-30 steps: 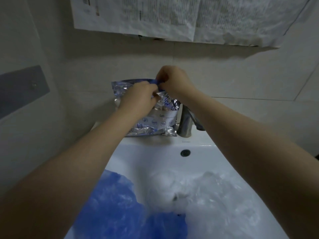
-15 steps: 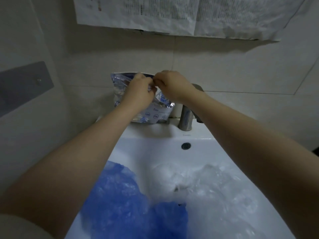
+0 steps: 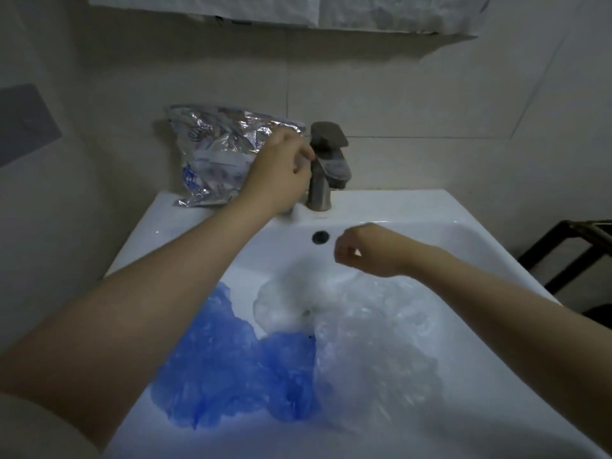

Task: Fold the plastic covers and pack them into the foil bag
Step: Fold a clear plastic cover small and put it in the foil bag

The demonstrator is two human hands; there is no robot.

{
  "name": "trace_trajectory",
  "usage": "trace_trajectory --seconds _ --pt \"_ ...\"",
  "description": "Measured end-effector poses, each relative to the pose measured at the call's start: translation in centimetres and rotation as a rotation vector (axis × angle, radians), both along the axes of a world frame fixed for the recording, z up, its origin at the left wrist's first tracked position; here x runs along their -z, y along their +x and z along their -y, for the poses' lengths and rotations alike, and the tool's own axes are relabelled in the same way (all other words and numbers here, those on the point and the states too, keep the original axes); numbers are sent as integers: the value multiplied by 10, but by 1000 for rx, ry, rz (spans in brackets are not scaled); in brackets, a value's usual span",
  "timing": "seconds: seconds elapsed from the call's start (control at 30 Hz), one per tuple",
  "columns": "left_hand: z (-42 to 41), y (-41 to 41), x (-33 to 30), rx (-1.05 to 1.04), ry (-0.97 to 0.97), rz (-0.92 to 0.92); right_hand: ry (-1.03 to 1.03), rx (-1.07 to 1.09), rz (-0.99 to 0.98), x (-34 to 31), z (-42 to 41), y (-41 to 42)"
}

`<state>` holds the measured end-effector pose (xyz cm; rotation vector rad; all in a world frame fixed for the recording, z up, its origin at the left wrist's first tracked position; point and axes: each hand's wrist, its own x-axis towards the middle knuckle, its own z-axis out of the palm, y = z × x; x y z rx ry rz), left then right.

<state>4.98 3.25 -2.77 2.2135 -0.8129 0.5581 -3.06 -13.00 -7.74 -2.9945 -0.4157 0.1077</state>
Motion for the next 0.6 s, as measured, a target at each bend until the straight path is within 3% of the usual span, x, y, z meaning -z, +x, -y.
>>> trace_trajectory --seconds 0.07,0.17,0.27,0.33,0.43,0.6 --pt "10 -15 5 78 45 -24 -43 218 -163 28 19 -2" --pt "17 -34 14 51 -114 15 22 535 -239 58 37 -7" --pt "17 -48 21 -44 -318 8 32 694 -239 75 45 -12" --pt "17 -53 27 -56 -301 -88 61 754 -253 79 49 -13" --pt "22 -61 42 3 -253 -259 337 705 -150 73 50 -12" --pt "37 -73 66 85 -135 -509 868 307 109 28 23 -27"
